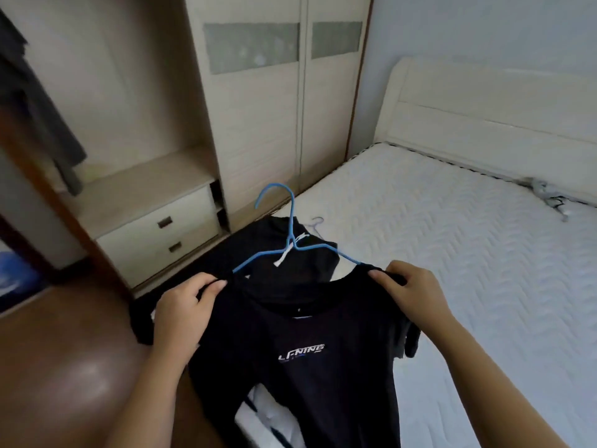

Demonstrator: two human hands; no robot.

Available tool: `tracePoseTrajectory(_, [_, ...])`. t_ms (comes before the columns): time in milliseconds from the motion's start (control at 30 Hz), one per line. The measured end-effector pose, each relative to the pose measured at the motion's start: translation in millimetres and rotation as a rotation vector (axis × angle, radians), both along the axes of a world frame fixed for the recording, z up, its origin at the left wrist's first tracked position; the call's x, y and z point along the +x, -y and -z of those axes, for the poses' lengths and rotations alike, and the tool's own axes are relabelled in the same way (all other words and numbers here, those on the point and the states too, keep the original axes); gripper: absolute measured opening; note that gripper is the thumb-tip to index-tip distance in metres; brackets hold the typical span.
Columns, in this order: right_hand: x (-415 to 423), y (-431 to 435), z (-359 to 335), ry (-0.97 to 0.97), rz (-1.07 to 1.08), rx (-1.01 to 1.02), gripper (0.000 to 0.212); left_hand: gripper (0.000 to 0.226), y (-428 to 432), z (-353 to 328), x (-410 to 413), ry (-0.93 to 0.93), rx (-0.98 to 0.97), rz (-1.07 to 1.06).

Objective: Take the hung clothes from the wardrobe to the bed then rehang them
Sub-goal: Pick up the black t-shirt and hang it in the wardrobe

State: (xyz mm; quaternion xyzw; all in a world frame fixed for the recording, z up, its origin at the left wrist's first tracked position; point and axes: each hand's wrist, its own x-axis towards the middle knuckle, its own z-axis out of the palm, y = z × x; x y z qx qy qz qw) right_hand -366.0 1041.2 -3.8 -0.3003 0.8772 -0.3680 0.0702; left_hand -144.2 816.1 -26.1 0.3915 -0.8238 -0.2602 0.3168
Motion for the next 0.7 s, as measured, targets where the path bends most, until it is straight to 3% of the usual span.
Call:
tracePoseTrajectory(200, [124.0,124.4,29.1,0.049,-0.253,0.089,0.033,0.012,63.1,39.9,180.0,0.07,0.223,-0.222])
tracePoseTrajectory(367, [249.7,236.4,62.8,0.111,-0.515,0.181,0.032,0.019,97.5,58.1,335.7,0.095,0.395,-0.467])
tracePoseTrajectory(533, [345.8,319.1,79.2,0.174,-0.708,0.232,0.025,0.015,108.4,55.3,433.9,0.109,0.421,-0.689])
tracePoseTrajectory(700, [393.3,402.8,84.6,0.198,-0.83,0.22,0.023,0.016,144.2,60.0,480.6,0.098,0.417,-0.807])
